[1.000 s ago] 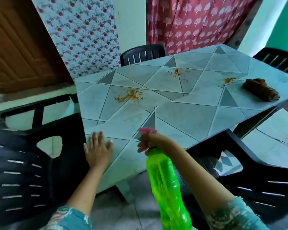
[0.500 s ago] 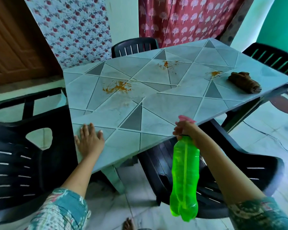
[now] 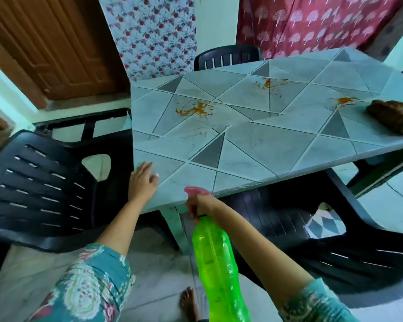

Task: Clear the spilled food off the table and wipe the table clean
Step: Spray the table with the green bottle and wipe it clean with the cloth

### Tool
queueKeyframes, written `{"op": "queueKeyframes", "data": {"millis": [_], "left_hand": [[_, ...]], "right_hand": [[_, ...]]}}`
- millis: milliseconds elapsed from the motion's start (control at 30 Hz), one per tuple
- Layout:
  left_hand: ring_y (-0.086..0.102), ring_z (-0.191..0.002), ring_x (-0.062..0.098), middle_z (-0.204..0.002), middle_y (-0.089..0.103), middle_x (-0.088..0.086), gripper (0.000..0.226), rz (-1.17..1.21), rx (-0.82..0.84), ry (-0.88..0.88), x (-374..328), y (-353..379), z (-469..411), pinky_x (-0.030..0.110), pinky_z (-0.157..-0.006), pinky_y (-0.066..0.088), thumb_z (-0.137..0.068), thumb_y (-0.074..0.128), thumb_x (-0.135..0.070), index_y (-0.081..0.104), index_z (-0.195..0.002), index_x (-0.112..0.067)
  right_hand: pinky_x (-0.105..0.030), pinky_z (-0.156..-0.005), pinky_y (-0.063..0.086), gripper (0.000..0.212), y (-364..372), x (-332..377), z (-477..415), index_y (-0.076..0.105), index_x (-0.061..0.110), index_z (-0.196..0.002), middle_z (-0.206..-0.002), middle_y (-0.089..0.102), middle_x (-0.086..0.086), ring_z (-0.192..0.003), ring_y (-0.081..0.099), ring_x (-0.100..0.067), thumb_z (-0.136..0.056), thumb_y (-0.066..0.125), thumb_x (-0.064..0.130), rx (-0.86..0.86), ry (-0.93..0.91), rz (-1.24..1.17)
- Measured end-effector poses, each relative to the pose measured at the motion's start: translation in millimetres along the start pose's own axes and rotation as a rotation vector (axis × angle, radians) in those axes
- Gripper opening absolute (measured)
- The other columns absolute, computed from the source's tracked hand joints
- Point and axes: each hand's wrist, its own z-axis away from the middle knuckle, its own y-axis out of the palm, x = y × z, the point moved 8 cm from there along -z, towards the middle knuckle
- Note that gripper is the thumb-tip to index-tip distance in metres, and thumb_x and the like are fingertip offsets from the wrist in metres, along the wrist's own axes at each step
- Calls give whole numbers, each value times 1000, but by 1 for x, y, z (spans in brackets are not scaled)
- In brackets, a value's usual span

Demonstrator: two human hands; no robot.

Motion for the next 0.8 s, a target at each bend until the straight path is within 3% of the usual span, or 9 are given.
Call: {"op": "queueKeyframes", "data": {"millis": [133,200,333,400,467,500,567,633,800], "left_hand": [[14,-145,19,-156,19,7,48,0,39,3,3,0,5,35,-116,8,-99,42,-23,33,-145,-13],[13,-145,19,-157,17,6,50,-48,33,-9,1,3,7,35,-116,10,-98,42,-26,31,-146,-14],[18,-143,24,-155,21,11,50,-93,-60,-70,-11,9,13,37,-116,16,-98,41,-27,34,-145,-11],[20,-142,25,-155,23,12,49,-78,-97,-88,-23,12,15,39,-115,17,-97,43,-26,37,-143,-11],[20,-142,26,-154,24,12,49,-70,-99,-54,-41,18,14,41,-115,16,-96,44,-26,38,-142,-11],[21,-142,27,-154,24,12,49,-65,-99,-27,-51,19,11,43,-115,16,-96,44,-26,39,-142,-11],[23,-141,29,-153,26,13,48,-59,-98,0,-63,21,6,44,-114,17,-95,45,-26,41,-141,-11],[24,-140,29,-153,26,14,47,-61,-88,24,-73,23,0,44,-113,18,-96,45,-26,42,-140,-11],[29,-138,31,-151,30,17,44,48,-103,99,-106,19,-14,43,-112,25,-94,49,-21,47,-137,-8]], "right_hand": [[-17,-35,41,50,-9,-5,14,39,10,-137,-57,50,-2,-36,48,-5,-90,42,-8,-1,49,-24],[-16,-31,38,54,-37,1,25,35,9,-139,-66,44,-6,-31,44,-3,-89,40,-12,-67,2,-50],[-14,-28,29,50,-125,12,55,36,6,-138,-47,40,-10,-22,37,-10,-89,41,-7,-328,-58,-131],[-13,-29,29,40,-164,14,67,40,13,-129,-43,40,-10,-23,37,-13,-92,42,-2,-416,-66,-253],[-13,-31,30,34,-195,18,79,37,21,-119,-53,40,-13,-26,38,-16,-93,42,0,-481,-88,-341],[-13,-31,31,37,-207,20,83,38,20,-123,-59,38,-13,-28,38,-16,-93,42,0,-514,-97,-355],[-12,-31,30,45,-224,21,89,37,6,-135,-60,36,-10,-27,37,-12,-91,42,-2,-590,-95,-337],[-13,-31,31,47,-234,22,96,38,-1,-135,-58,35,-9,-29,35,-12,-88,45,-3,-651,-95,-320],[-16,-34,34,50,-230,41,110,31,2,-137,-65,39,-8,-51,40,-16,-90,43,-4,-622,-182,-318]]}}
